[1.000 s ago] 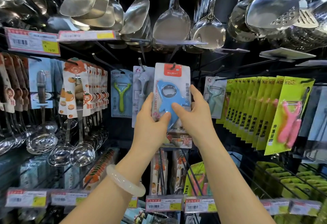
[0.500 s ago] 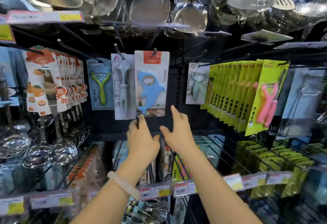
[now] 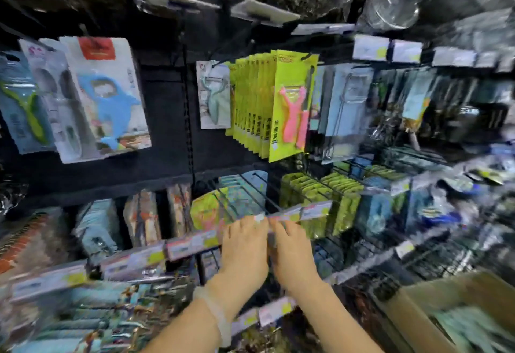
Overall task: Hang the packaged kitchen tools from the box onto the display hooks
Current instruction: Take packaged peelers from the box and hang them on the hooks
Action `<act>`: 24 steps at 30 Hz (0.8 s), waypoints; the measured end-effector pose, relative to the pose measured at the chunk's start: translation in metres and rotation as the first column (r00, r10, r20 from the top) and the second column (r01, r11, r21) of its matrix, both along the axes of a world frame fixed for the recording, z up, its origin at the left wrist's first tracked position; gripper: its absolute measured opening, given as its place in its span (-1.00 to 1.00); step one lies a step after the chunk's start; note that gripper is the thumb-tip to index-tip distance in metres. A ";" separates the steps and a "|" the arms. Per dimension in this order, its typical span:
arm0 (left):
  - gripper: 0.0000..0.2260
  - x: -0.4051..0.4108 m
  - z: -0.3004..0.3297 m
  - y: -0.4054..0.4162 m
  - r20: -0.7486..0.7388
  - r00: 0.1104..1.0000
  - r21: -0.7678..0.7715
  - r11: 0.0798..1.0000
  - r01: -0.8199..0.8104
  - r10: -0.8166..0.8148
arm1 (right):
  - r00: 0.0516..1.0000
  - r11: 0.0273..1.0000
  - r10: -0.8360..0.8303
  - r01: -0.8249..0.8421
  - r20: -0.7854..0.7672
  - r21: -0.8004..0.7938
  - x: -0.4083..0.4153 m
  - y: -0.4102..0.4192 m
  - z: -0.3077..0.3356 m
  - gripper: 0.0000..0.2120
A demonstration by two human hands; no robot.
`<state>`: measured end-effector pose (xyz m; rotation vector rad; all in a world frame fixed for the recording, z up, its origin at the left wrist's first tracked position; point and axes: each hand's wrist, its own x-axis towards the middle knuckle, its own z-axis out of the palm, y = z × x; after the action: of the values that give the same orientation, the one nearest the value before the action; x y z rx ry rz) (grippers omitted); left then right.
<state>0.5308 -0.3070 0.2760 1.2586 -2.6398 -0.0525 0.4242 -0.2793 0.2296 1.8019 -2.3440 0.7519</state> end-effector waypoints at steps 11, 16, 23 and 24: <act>-0.50 -0.125 -0.091 0.138 0.224 0.943 0.171 0.962 0.211 -0.247 | 0.962 0.892 -0.273 0.258 -0.013 0.370 -0.114 0.176 -0.077 -0.43; -0.45 -0.173 -0.123 0.195 0.274 0.902 0.249 0.930 0.269 -0.334 | 0.924 0.837 -0.382 0.327 0.039 0.439 -0.151 0.249 -0.108 -0.49; -0.50 -0.228 -0.154 0.247 0.312 0.849 0.309 0.890 0.334 -0.427 | 0.854 0.740 -0.515 0.399 0.074 0.541 -0.193 0.315 -0.139 -0.52; -0.50 -0.235 -0.157 0.249 0.318 0.841 0.310 0.886 0.345 -0.438 | 0.844 0.731 -0.529 0.403 0.085 0.551 -0.198 0.318 -0.142 -0.49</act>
<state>0.2958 -0.0578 0.1191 0.8182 -3.2867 -0.2231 0.2260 0.0386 0.0874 1.1564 -3.2174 0.2832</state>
